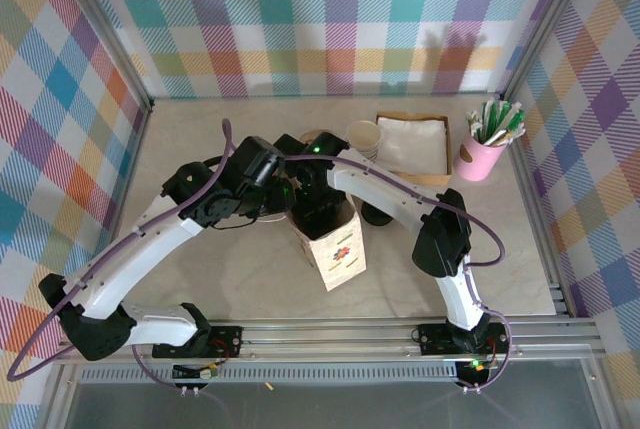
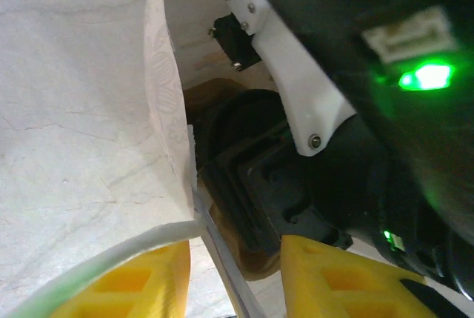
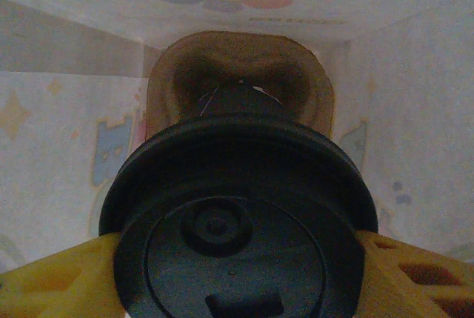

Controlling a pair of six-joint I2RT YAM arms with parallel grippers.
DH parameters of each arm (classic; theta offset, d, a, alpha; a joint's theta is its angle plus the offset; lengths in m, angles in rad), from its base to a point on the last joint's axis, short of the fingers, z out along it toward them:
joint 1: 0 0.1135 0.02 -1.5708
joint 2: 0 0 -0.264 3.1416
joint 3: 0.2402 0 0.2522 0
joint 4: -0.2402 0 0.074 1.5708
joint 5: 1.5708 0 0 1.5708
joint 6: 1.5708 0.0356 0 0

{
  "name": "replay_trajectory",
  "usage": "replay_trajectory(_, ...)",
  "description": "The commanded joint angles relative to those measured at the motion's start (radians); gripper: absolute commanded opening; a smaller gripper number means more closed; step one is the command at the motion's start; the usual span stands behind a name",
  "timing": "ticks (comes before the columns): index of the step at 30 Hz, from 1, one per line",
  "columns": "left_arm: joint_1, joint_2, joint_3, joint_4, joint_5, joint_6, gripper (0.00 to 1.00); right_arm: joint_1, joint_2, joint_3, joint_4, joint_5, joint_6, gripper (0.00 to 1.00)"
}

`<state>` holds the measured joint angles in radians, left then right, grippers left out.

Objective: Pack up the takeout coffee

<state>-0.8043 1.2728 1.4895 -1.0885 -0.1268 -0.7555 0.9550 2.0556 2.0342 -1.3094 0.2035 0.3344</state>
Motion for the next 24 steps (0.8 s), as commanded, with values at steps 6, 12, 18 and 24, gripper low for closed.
replay_trajectory(6,-0.010,0.016,-0.026,0.015,0.052,-0.045,0.24,0.004,-0.045,-0.019,-0.019,0.006,0.006,0.32)
replay_trajectory(12,-0.009,0.040,-0.028,-0.014,0.056,-0.067,0.35,0.003,-0.049,-0.009,-0.022,-0.004,0.012,0.32)
replay_trajectory(18,-0.010,0.076,-0.020,-0.024,0.080,-0.064,0.29,0.004,-0.063,-0.015,-0.031,-0.007,0.015,0.32)
replay_trajectory(24,-0.009,0.077,-0.030,-0.030,0.082,-0.068,0.18,0.004,-0.073,-0.012,-0.033,-0.010,0.021,0.32)
